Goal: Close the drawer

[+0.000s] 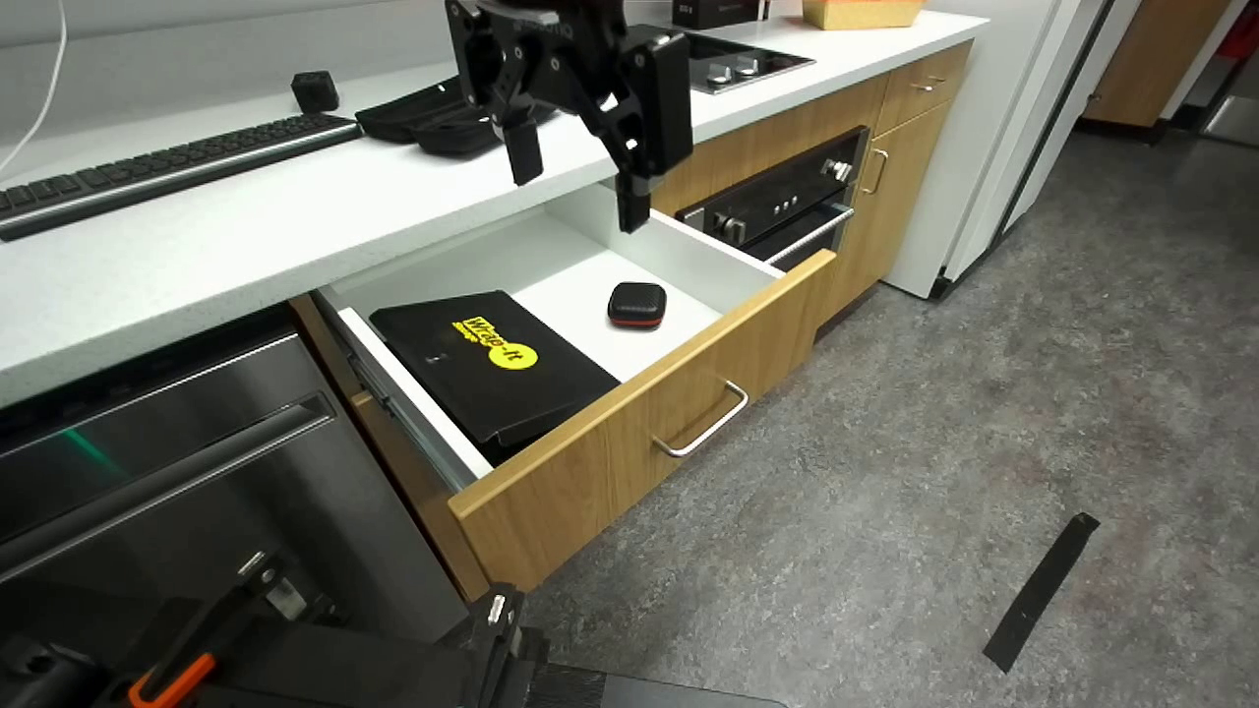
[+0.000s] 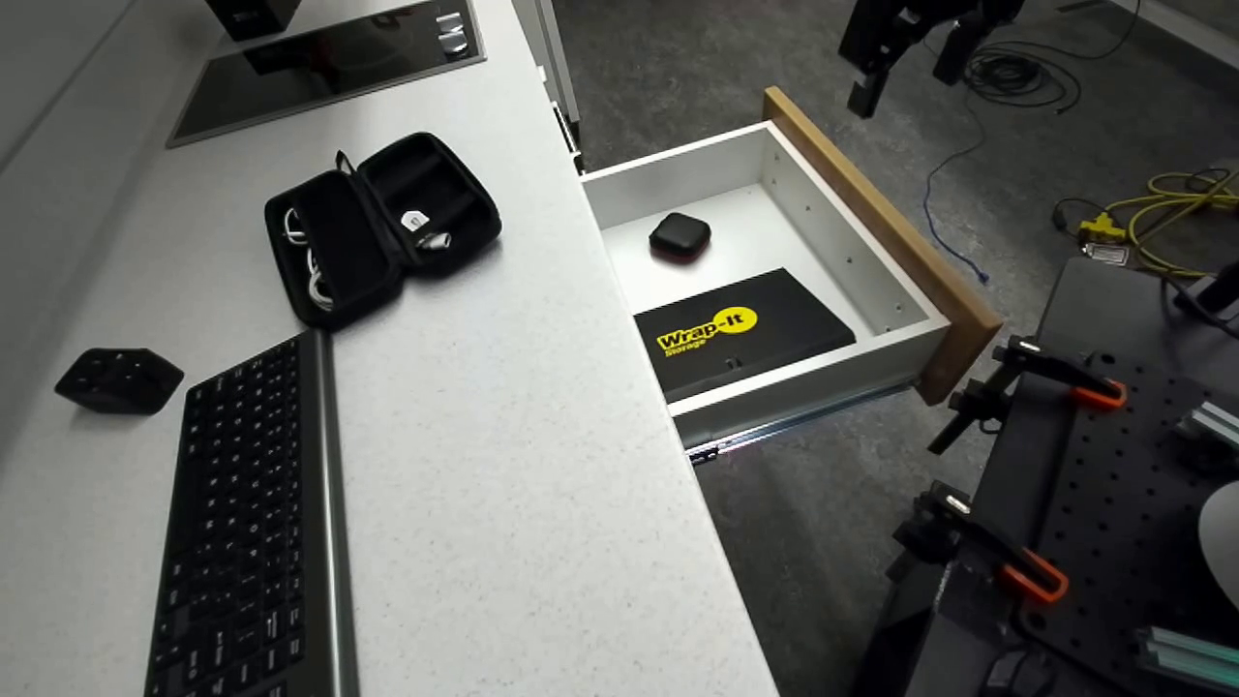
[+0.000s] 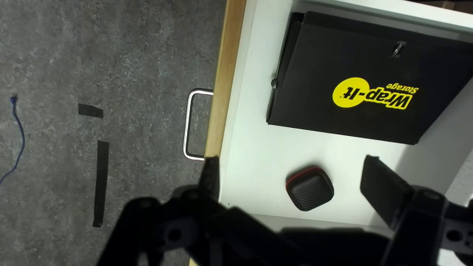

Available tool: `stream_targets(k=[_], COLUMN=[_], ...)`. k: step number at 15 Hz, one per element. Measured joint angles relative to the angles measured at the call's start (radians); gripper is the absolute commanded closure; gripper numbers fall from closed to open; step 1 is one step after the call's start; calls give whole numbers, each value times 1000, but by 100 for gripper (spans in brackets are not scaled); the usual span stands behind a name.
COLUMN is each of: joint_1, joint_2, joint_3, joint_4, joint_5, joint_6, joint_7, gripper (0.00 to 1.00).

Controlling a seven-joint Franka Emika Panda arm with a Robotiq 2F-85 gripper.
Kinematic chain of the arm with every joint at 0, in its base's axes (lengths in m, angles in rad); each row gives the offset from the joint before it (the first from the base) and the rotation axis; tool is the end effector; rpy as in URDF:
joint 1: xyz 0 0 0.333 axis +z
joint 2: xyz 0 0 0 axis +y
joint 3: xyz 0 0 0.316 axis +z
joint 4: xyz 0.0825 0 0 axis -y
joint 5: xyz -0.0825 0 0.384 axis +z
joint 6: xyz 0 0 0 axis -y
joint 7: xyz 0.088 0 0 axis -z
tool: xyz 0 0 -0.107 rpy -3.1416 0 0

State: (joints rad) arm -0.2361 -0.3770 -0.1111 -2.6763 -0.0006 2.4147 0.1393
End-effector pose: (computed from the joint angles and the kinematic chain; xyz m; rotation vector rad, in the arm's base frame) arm 0.3783 -0.1350 0.3661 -3.0182 0.7396 -0.1816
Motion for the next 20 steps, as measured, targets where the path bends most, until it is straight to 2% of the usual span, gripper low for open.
stream_targets(k=[4, 9, 12, 15, 20], joint_1=[-12, -100, -149, -161, -153], joint_2=[18, 120, 215, 333, 565], joint_3=[-10, -78, -133, -182, -196], joint_4=[2, 20, 55, 100, 173], joint_5=[-10, -76, -80, -62, 5], joint_6=[5, 131, 209, 277, 387], joint_7=[0, 2, 13, 53, 151], gripper=[0, 0, 0, 0, 0])
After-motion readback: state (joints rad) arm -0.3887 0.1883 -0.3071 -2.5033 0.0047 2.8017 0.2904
